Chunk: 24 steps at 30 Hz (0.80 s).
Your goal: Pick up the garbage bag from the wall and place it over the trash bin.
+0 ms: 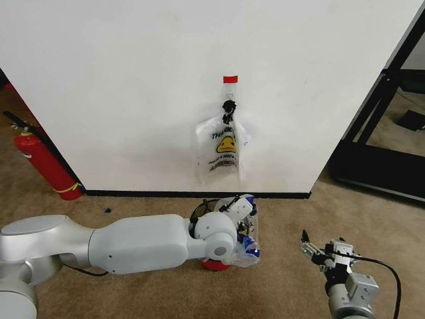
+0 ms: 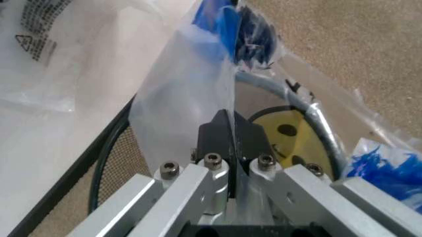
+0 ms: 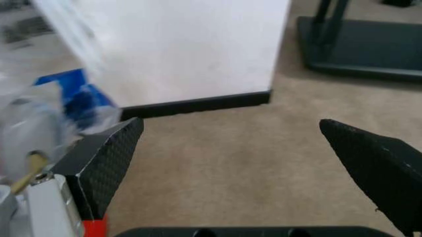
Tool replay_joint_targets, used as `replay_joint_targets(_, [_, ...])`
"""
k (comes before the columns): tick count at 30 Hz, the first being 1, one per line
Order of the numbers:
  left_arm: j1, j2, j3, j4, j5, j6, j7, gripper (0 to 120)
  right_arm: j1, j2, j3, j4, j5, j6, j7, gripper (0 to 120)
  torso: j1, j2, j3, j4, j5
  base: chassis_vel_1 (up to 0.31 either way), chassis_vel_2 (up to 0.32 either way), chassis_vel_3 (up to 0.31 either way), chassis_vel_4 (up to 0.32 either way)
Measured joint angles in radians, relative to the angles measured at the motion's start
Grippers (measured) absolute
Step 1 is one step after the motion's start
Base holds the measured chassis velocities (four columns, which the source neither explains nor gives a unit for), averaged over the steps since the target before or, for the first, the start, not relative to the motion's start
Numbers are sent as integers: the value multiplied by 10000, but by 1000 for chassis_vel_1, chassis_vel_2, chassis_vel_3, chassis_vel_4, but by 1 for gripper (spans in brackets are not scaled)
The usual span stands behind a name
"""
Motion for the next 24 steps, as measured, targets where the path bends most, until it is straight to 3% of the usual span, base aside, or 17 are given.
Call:
replay_joint_targets(5, [-29, -392, -1, 228, 5, 1, 33, 0, 282, -221, -106, -270, 688, 32, -443, 100, 0, 0, 0, -3, 1, 0, 0, 0, 0])
replay_joint_targets(11, [-146, -737, 57, 463, 12, 1, 77, 0, 1851, -978, -737, -1148, 1950, -69, -564, 100, 0, 0, 1, -3, 5, 0, 0, 0, 0])
replay_joint_targets(16, [-170, -669, -75, 585, 19, 1, 77, 0, 3380, -1662, -1617, -1836, 2938, -305, -1147, 100, 1, -1, 1, -1, -1, 0, 0, 0, 0])
replay_joint_targets(24, [110, -335, -296, 451, 45, 1, 80, 0, 4604, -1889, -2900, -2347, 3511, -763, -1576, 100, 0, -2, 1, -1, -2, 0, 0, 0, 0])
